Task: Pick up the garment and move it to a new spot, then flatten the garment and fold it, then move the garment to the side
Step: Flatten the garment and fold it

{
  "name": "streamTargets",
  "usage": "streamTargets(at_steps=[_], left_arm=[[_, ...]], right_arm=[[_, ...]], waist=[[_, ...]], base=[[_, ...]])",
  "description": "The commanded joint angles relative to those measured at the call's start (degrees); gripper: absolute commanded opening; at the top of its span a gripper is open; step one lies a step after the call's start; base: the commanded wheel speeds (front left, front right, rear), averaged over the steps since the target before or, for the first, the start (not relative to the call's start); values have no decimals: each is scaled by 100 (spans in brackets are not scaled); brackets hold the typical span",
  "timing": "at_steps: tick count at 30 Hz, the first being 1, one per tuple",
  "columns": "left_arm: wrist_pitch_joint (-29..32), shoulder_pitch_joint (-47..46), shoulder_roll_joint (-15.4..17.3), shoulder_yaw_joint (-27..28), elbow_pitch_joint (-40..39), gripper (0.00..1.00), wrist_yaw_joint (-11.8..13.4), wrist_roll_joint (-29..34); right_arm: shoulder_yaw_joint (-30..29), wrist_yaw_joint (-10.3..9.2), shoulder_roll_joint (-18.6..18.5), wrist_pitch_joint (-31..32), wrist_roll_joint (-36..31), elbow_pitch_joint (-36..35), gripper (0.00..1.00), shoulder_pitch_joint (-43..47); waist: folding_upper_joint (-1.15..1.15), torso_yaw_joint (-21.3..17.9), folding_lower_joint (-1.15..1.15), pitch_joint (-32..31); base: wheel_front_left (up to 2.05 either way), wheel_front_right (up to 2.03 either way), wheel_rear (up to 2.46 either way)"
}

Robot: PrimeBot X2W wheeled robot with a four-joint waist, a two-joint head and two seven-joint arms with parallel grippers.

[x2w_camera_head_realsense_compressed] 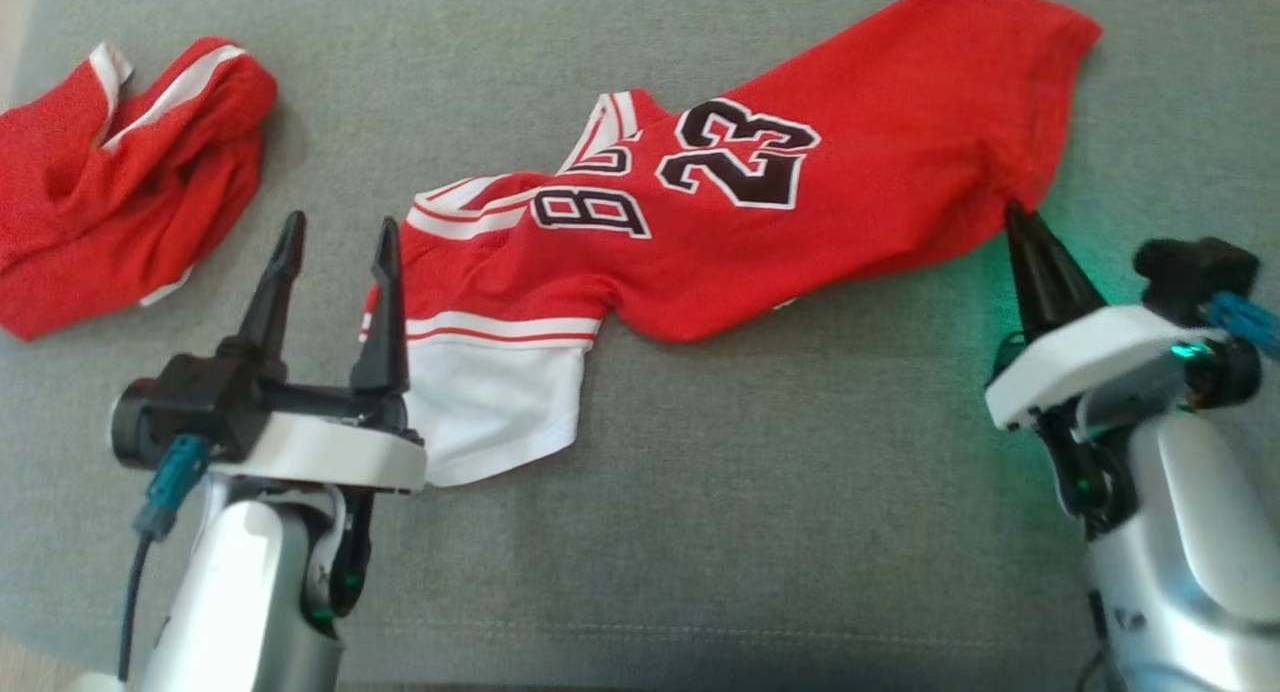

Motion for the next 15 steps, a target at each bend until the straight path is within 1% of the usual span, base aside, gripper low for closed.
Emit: streamTargets(at_steps=[1, 9, 12, 15], left_arm=[[-70, -34, 62, 272, -171, 100, -16, 61], [-70, 80, 4, 416, -181, 100, -74, 122], [-70, 98, -15, 455, -184, 100, -101, 146], [-70, 128, -44, 470, -196, 100, -119, 173]], right_arm=[[126, -4, -24, -48, 24, -354, 0, 32], [-172, -4, -197, 380, -206, -2342, 0, 888], [-280, -4, -280, 575, -268, -2926, 0, 1037], [-414, -4, -385, 772, -335, -3362, 0, 1109]], waist=[[0, -58, 0, -29], [0, -251, 0, -176], [0, -294, 0, -211], [0, -309, 0, -250]], base=[[0, 0, 0], [0, 0, 0], [0, 0, 0], [0, 0, 0]])
